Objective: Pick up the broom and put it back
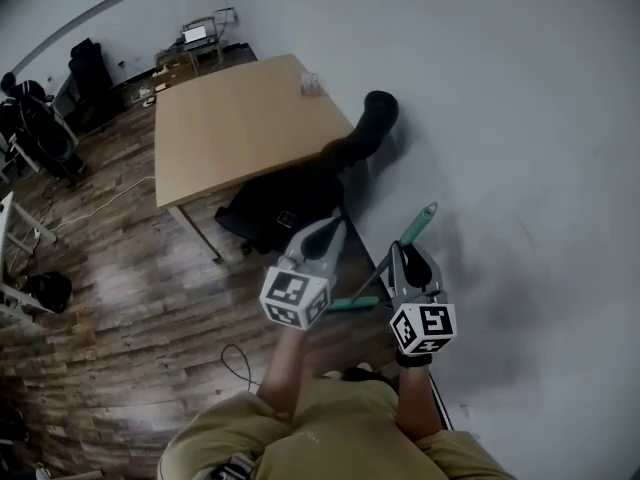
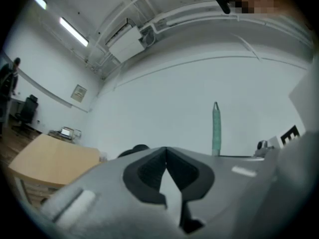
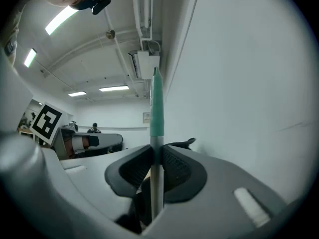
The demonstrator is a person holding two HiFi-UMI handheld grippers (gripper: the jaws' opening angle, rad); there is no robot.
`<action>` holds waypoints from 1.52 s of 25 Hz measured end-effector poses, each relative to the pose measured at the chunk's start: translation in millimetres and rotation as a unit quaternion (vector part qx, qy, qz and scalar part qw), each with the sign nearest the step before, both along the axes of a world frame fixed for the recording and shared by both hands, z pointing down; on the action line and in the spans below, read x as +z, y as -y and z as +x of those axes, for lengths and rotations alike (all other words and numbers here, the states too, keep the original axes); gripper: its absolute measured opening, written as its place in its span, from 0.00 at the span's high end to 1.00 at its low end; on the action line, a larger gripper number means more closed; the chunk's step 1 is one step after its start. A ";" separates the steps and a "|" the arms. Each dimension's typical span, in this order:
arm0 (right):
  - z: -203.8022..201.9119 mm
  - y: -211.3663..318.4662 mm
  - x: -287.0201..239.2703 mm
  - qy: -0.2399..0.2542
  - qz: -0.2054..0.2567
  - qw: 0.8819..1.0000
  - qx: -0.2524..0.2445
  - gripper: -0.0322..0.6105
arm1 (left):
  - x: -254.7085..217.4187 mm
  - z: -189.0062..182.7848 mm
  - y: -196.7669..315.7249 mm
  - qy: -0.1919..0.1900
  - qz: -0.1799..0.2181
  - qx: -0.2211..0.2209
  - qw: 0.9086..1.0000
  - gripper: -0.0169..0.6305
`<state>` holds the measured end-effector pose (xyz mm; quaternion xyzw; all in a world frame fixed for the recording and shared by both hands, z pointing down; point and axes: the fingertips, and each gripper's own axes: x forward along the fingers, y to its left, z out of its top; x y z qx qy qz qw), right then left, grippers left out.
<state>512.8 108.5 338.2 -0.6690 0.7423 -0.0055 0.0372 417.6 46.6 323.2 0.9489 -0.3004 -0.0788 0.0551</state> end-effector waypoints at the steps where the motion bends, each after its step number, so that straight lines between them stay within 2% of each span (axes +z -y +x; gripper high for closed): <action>1: -17.2 14.8 4.7 0.006 -0.001 0.999 -0.032 0.84 | 5.2 -21.3 9.1 -0.001 -0.003 -0.030 1.000 0.97; 5: -76.0 61.0 -1.6 0.028 0.008 0.991 -0.132 0.84 | 4.8 -91.7 27.5 0.008 -0.008 -0.130 0.991 0.97; 7: -107.0 86.5 0.4 0.032 0.011 0.982 -0.186 0.84 | 6.7 -128.4 36.5 0.011 -0.009 -0.184 0.983 0.97; 9: -142.7 107.2 5.9 0.036 0.013 0.969 -0.246 0.84 | 10.7 -169.1 41.1 0.009 -0.010 -0.244 0.970 0.97; 12: -193.2 126.0 4.3 0.040 0.018 0.942 -0.333 0.83 | 9.7 -219.5 37.0 0.008 -0.011 -0.333 0.943 0.97; 15: -232.1 123.2 1.8 0.035 0.017 0.911 -0.411 0.83 | 7.9 -247.5 19.7 0.001 -0.014 -0.400 0.916 0.97; 21: -295.0 101.8 18.0 0.050 -0.008 0.857 -0.513 0.83 | 19.4 -284.4 -30.5 0.017 -0.029 -0.493 0.870 0.97; 26: -355.4 63.3 29.3 0.075 -0.031 0.799 -0.596 0.83 | 18.4 -335.2 -91.4 0.024 -0.033 -0.578 0.815 0.97; 29: -383.4 33.2 28.3 0.074 -0.036 0.768 -0.635 0.83 | 13.1 -361.4 -115.1 0.017 -0.030 -0.610 0.791 0.97; 31: -401.2 19.8 29.1 0.067 -0.036 0.752 -0.654 0.84 | 15.6 -375.7 -118.4 0.014 -0.031 -0.620 0.783 0.97; 33: -416.4 13.1 30.4 0.055 -0.031 0.746 -0.663 0.84 | 19.5 -389.4 -116.4 0.013 -0.027 -0.624 0.781 0.97; 35: -431.7 9.2 30.9 0.040 -0.021 0.746 -0.665 0.84 | 22.8 -408.3 -117.0 0.009 -0.022 -0.626 0.779 0.97; 38: -461.4 11.3 34.4 0.011 -0.005 0.753 -0.658 0.84 | 30.9 -449.0 -122.9 -0.013 -0.016 -0.632 0.774 0.97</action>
